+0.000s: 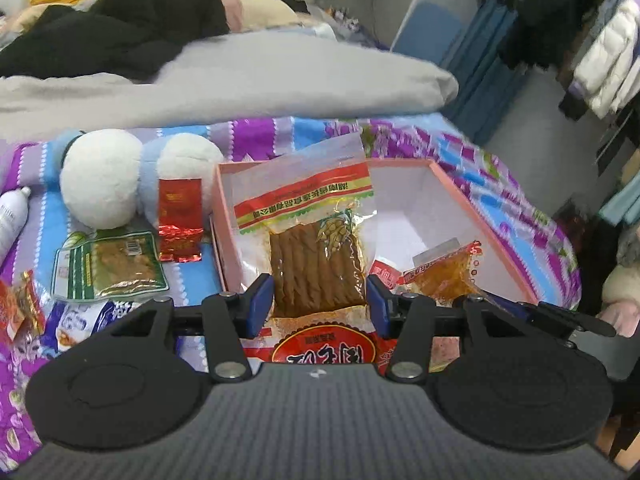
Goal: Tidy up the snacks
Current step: 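Lift both packets and carry them over the pink box, then open both grippers to drop the packets into the pink box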
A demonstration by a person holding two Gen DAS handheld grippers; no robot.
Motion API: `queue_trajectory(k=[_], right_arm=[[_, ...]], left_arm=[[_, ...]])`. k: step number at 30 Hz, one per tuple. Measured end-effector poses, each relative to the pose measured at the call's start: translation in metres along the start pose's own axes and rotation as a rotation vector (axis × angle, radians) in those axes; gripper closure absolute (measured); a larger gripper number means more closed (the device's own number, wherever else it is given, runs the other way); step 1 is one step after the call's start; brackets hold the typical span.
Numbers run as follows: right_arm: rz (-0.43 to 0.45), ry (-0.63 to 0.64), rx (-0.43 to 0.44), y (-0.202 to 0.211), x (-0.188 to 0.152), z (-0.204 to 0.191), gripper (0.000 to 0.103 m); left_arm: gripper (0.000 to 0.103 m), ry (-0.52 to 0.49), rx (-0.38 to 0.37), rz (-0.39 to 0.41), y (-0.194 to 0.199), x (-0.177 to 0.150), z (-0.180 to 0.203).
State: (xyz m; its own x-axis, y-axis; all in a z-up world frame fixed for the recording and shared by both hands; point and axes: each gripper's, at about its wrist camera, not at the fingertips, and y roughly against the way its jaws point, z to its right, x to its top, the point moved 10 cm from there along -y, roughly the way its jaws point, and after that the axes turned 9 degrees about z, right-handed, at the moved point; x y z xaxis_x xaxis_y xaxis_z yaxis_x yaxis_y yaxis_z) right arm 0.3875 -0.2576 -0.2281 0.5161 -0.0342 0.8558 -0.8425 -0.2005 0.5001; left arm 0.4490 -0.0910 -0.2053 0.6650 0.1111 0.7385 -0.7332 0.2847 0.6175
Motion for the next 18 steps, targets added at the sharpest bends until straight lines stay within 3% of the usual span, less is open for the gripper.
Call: queue_trajectory(k=[4,6,7,8,10,18], right_arm=[[-0.029,-0.034,-0.008,-0.007,-0.009,0.011,0.077],[-0.033,-0.050,-0.006,-0.007,-0.010,0.013,0.076],[-0.038,-0.059,-0.009,-0.007,-0.012,0.015,0.067],[-0.040,-0.067,-0.010,-0.008,-0.012,0.017,0.050],[-0.035,-0.087,-0.002,-0.008,-0.011,0.019,0.041],[0.014,-0.061,0.004,0.006,-0.001,0.014,0.041]], left_arm=[[0.043,-0.034,0.003,-0.030,-0.013,-0.005,0.006],[0.029,-0.046,0.024,-0.031,-0.017,-0.007,0.006],[0.028,-0.048,0.031,-0.031,-0.016,-0.008,0.007],[0.027,-0.046,0.030,-0.029,-0.017,-0.009,0.007],[0.027,-0.031,0.021,-0.025,-0.015,-0.009,0.006],[0.027,-0.040,0.009,0.045,0.016,0.001,0.008]])
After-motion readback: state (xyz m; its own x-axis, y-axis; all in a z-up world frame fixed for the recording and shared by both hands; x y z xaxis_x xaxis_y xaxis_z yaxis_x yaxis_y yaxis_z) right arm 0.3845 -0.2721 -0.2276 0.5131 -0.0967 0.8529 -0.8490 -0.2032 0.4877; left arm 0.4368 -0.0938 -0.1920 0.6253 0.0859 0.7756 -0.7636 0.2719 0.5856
